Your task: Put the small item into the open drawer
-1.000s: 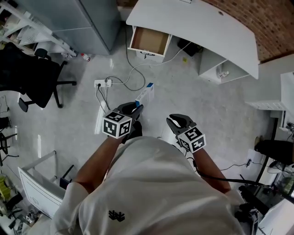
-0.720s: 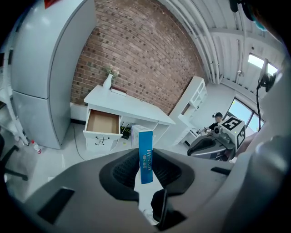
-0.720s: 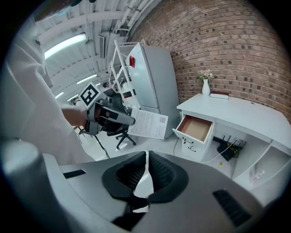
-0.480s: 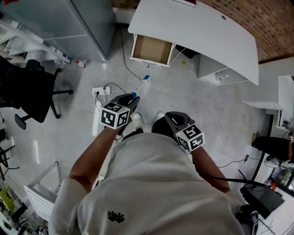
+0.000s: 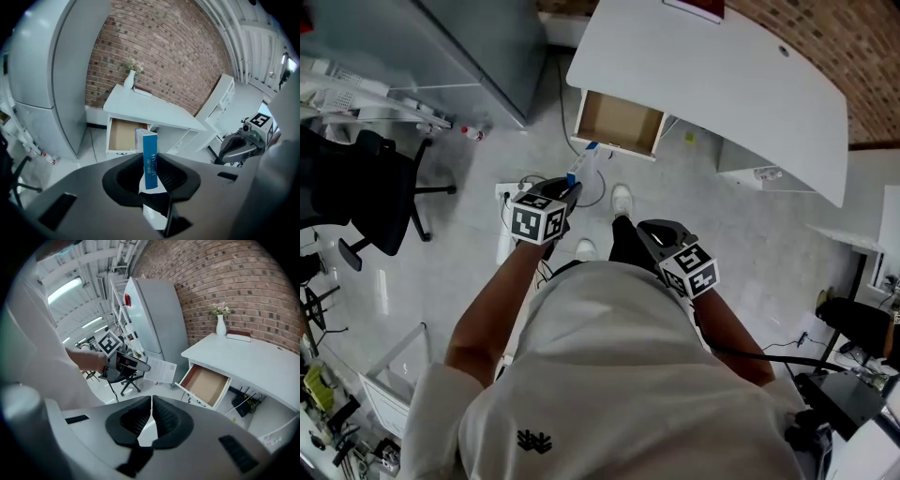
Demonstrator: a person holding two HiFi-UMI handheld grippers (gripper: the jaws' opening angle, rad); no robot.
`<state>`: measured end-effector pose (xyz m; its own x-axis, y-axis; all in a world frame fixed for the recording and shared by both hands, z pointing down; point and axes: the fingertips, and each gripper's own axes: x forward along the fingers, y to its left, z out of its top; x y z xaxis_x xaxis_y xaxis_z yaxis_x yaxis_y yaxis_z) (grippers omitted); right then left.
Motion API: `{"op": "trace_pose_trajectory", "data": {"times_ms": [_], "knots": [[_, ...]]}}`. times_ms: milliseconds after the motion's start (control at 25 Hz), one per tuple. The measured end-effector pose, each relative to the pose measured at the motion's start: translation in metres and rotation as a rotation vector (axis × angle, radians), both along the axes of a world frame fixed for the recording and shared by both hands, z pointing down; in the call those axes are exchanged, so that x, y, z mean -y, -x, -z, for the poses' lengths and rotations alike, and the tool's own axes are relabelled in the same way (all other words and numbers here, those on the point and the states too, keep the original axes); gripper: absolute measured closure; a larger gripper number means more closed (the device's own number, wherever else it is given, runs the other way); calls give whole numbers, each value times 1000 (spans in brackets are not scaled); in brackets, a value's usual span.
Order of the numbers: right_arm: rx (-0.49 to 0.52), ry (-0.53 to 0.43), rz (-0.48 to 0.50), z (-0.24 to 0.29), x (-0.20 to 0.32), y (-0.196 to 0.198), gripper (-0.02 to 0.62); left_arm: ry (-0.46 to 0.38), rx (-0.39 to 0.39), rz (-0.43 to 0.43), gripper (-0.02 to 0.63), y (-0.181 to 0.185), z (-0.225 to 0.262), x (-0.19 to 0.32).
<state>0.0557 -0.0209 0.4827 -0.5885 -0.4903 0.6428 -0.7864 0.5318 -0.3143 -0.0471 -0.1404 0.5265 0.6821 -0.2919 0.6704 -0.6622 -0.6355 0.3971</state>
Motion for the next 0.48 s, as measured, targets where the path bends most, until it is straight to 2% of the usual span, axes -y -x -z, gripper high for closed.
{"op": "trace_pose_trajectory", "data": {"times_ms": [240, 480], "knots": [[6, 22, 63, -13, 103, -43, 560, 25, 96, 18, 512, -36, -50, 103], [5, 114, 96, -54, 143, -86, 560, 57, 163, 37, 512, -72, -116, 178]]}}
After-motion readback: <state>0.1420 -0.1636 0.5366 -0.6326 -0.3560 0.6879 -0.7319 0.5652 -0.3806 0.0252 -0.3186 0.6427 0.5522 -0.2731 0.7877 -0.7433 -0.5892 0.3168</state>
